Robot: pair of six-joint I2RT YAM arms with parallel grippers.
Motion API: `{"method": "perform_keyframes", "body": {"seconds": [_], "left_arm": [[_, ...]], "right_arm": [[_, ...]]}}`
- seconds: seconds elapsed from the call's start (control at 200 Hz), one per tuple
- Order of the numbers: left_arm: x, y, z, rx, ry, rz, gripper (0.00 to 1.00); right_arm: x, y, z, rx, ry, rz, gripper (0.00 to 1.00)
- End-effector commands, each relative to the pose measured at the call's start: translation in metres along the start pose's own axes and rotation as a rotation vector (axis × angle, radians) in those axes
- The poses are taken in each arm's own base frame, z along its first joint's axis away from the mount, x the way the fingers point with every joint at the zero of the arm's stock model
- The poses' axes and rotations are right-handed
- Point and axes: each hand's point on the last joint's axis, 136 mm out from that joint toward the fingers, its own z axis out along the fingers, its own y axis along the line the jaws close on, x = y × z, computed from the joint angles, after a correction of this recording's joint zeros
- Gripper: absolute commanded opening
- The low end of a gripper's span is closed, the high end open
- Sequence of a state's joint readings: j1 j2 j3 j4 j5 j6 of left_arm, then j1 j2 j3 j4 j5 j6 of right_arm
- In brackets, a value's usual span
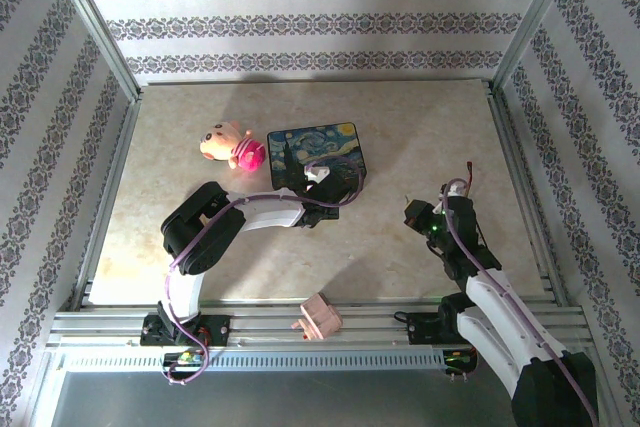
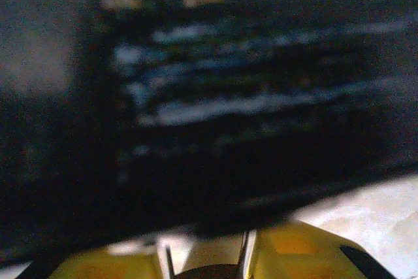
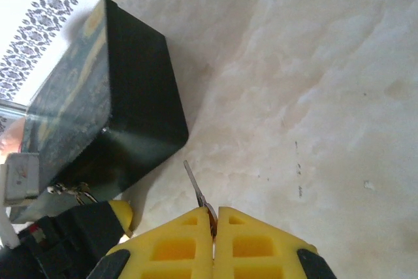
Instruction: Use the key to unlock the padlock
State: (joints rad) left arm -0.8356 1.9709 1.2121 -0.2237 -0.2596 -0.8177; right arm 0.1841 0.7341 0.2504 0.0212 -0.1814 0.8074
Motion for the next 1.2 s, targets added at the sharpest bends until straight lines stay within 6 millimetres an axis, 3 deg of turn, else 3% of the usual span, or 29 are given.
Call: {"method": "perform_keyframes", "body": {"seconds": [0.0, 0.41, 1.014, 1.194], "left_arm": [[-0.003, -0.006, -0.003, 0.054, 0.011, -0.064, 0.25], [-0.016, -0.033, -0.028, 0.243, 0.034, -0.197, 0.25], [-0.020, -0.045, -0.021, 0.393, 0.106, -0.398, 0.25], [-0.022, -0.044, -0.021, 0.399, 0.100, -0.412, 0.25]], "right_arm": [[0.014, 0.008, 0.004, -0.079, 0.028, -0.038, 0.00], [0.054, 0.023, 0.005, -0.195, 0.077, -0.156, 0.00], [0.078, 0.042, 0.025, -0.233, 0.106, -0.223, 0.00], [0.085, 0.050, 0.042, -0.247, 0.144, -0.230, 0.00]]}}
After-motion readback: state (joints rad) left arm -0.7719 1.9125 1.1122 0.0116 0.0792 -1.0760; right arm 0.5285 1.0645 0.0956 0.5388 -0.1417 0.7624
